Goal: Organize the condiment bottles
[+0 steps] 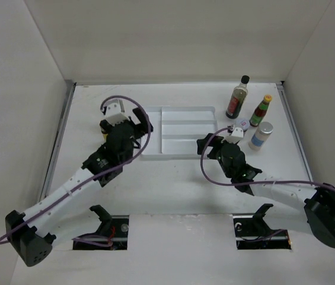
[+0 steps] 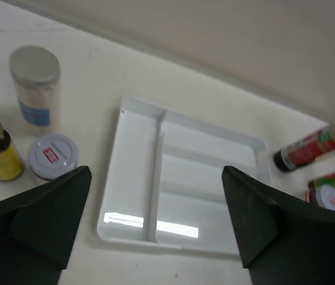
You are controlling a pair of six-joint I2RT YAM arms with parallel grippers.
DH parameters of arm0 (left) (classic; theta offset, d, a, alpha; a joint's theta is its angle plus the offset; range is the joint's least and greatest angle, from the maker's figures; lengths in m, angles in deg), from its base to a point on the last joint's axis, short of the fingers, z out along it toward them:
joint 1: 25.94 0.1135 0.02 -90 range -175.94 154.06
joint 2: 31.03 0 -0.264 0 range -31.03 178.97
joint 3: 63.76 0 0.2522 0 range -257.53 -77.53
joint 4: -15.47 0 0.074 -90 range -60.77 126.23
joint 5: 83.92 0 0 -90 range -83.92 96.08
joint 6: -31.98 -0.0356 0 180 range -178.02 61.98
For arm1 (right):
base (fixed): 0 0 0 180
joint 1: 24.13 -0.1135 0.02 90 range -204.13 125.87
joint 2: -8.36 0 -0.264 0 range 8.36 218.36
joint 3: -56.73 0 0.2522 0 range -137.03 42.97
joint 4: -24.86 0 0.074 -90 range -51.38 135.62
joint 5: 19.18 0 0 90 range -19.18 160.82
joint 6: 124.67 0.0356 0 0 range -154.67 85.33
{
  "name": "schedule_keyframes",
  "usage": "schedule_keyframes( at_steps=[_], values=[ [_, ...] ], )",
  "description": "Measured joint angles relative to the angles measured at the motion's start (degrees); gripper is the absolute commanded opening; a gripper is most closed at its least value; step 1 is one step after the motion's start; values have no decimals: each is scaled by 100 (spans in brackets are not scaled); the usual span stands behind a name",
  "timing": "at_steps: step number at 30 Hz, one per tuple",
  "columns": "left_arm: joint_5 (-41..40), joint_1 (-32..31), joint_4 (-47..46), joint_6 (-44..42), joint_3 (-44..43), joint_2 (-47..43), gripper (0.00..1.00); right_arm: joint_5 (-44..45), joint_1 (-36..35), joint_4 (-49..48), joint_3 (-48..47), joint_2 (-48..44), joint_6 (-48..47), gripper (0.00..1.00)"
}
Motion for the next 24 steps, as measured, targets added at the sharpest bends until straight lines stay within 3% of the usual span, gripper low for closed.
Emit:
schedule_keyframes(
  at_steps=[1,2,4,5,6,9,12,14,17,24],
  values=[
    [-11,225,-57,-105,-192,127,54,-9,-4,0,-2,17,0,87],
    [-4,457,-111,-199,-354,256,39,-37,-17,-4,-7,39,-13,72],
    [26,887,-131,-374,-542,485,31,-179,-42,-20,-11,76,-52,30],
    [44,1062,-120,-420,-597,601,32,-278,-44,-28,-11,85,-74,20],
    [68,1252,-92,-459,-654,741,39,-376,-52,-42,-11,87,-70,13],
    [221,1744,79,-568,-872,1224,67,-621,-76,-57,-35,87,-52,17],
    [474,2151,280,-614,-1246,1816,82,-807,-87,-68,-98,125,-98,43],
    [581,2369,393,-629,-1530,2168,84,-887,-103,-92,-168,225,-138,62],
    [691,2649,533,-654,-1987,2643,85,-1001,-114,-37,-356,457,-199,75],
    [778,3080,866,-699,-2732,3576,84,-1073,-229,-22,-949,717,-216,78]
  ],
)
